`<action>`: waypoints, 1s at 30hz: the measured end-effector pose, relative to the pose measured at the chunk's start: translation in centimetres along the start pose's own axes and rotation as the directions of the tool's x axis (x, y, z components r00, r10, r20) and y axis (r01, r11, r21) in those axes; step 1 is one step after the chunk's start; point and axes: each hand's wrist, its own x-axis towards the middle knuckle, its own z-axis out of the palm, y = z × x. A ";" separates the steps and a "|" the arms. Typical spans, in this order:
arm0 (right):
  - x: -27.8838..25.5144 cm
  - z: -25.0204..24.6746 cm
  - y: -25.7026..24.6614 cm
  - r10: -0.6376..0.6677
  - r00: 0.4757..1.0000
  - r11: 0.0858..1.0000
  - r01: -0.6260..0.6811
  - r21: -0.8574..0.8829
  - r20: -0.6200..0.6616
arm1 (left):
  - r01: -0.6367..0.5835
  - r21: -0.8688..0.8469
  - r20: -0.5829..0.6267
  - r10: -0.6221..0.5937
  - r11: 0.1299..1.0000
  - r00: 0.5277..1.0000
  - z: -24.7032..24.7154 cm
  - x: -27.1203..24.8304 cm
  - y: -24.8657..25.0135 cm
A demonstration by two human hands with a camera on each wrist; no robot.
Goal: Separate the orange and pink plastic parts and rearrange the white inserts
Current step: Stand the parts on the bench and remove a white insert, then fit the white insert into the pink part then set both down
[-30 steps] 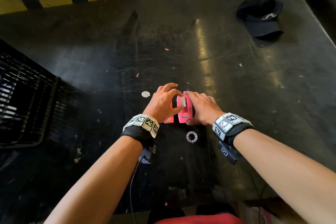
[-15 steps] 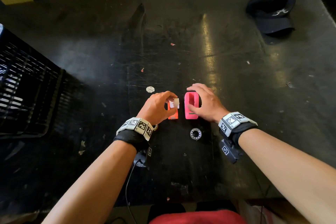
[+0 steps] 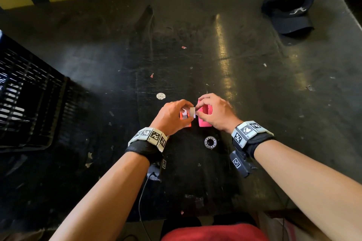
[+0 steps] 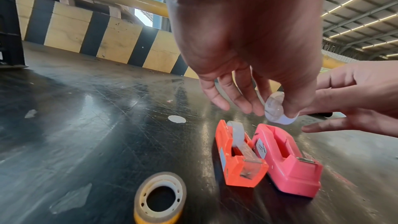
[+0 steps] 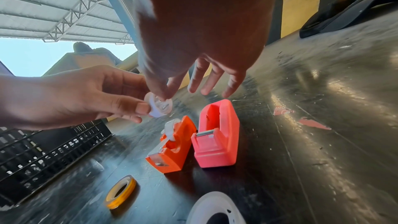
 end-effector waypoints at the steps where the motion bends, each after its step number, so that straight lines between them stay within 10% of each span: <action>1: 0.0 0.0 0.0 -0.002 1.000 1.000 0.002 -0.005 -0.002 | -0.001 -0.003 -0.005 0.001 1.000 1.000 0.0 -0.1 0.0; 14: -0.9 -0.4 1.1 -0.021 0.996 0.998 0.026 -0.057 0.092 | 0.042 0.036 -0.023 -0.041 0.998 0.999 0.9 -1.1 0.0; 21: -2.5 -2.0 3.3 0.047 0.995 0.996 -0.040 -0.079 0.089 | 0.093 0.405 0.319 -0.236 0.910 0.918 4.4 -3.4 1.1; 30: -5.0 -2.1 5.0 0.038 0.999 0.999 -0.037 -0.028 0.034 | 0.000 0.440 0.218 -0.107 0.898 0.970 6.7 -3.1 3.0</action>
